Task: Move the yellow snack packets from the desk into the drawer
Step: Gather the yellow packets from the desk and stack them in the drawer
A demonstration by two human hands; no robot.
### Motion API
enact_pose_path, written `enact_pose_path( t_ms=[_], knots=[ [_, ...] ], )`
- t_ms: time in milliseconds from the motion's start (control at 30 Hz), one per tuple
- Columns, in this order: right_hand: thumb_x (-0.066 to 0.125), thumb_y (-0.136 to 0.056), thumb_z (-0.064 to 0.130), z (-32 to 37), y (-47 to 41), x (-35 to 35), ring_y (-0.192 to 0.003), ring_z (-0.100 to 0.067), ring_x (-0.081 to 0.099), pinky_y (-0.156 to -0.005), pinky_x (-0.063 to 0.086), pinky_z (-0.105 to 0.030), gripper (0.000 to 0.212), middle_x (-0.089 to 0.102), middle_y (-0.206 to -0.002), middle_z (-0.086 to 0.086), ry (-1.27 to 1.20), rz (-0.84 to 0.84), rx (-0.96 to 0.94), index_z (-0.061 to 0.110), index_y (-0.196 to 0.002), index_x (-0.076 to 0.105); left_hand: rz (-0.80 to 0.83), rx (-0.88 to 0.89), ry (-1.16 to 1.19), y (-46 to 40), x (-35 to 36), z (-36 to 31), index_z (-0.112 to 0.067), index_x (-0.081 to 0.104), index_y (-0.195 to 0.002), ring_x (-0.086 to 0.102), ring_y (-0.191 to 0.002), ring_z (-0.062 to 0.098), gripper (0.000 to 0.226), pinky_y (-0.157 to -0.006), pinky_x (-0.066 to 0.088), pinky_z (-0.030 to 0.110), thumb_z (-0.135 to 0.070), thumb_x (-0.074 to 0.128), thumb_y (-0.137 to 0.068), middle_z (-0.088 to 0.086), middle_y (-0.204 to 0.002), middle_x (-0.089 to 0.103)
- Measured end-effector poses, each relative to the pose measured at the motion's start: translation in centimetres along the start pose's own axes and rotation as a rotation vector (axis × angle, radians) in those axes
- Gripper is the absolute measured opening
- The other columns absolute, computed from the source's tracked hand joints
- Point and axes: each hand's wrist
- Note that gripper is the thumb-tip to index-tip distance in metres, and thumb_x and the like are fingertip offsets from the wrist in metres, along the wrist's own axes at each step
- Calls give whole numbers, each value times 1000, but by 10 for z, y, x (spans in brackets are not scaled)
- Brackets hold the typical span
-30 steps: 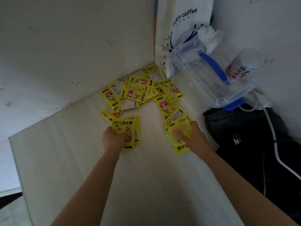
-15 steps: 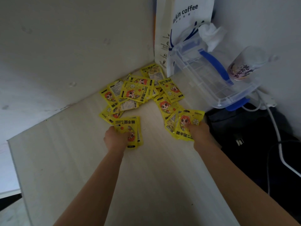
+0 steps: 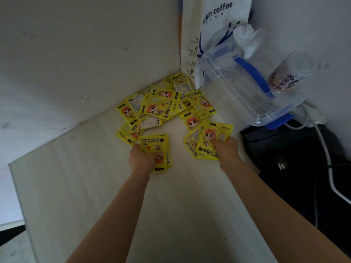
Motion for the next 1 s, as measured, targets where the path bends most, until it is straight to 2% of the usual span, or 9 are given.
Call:
enact_pose_path(
  t_ms=[133,300,367,467,567,700,833,933,1000],
  knots=[
    [72,-80,10,-4,3,-4,-88,-27,70,-81,57,-43,18,72,-103,-11,-60,46,2,21,-93,68,58,-48,102,4,-5,2,-17,66,-99,68,-93,27,45,-83,57,48,-6,85,-61,4,-99,71],
    [69,-83,12,-9,17,-16,-97,-28,69,-86,56,-47,32,71,-109,-10,-131,133,-44,13,-115,65,127,-6,199,15,-18,13,-24,65,-89,70,-79,14,38,-58,55,29,-4,84,-64,-1,-92,73],
    [68,-85,11,-12,25,-24,-98,-28,69,-86,56,-47,33,71,-110,-9,-161,168,-52,14,-118,64,157,-19,252,21,-23,20,-19,66,-95,71,-81,19,40,-62,58,34,-2,85,-65,3,-94,74],
    [66,-87,13,-20,41,-37,-97,-25,70,-84,57,-44,29,72,-109,-7,-149,207,-91,18,-116,64,185,-39,310,33,-32,32,-11,66,-104,72,-89,28,44,-78,60,49,-1,84,-66,10,-99,74],
    [68,-87,15,-32,62,-52,-93,-21,71,-76,60,-38,24,72,-107,-6,-92,212,-139,20,-110,64,193,-32,347,51,-41,49,-13,68,-99,73,-87,31,34,-77,59,55,-2,81,-70,13,-98,74],
    [68,-87,17,-56,96,-74,-96,-25,69,-84,57,-47,24,70,-109,-9,-32,210,-151,16,-111,62,201,-24,389,83,-52,69,-10,67,-102,72,-87,33,33,-74,58,57,-2,79,-73,15,-99,73],
    [68,-87,19,-85,135,-98,-95,-18,69,-79,57,-36,20,71,-105,-2,-1,196,-179,22,-105,62,237,-17,416,119,-57,92,-7,65,-106,71,-88,35,35,-74,57,61,-1,78,-74,17,-100,72],
    [67,-88,21,-107,159,-117,-95,-14,69,-79,57,-34,20,71,-106,2,17,207,-196,24,-106,62,256,0,417,144,-57,108,-11,66,-101,71,-84,32,31,-73,58,57,-1,77,-74,14,-96,74],
    [68,-87,22,-121,174,-128,-91,-8,69,-71,55,-25,17,71,-103,6,40,214,-202,29,-101,61,261,3,418,159,-57,121,-12,67,-100,72,-84,32,30,-72,59,56,-2,78,-74,12,-95,74]
  ],
)
Point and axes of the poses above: each hand's wrist, its own y-axis away from the middle knuckle, its own x-axis out of the palm, z = x × y
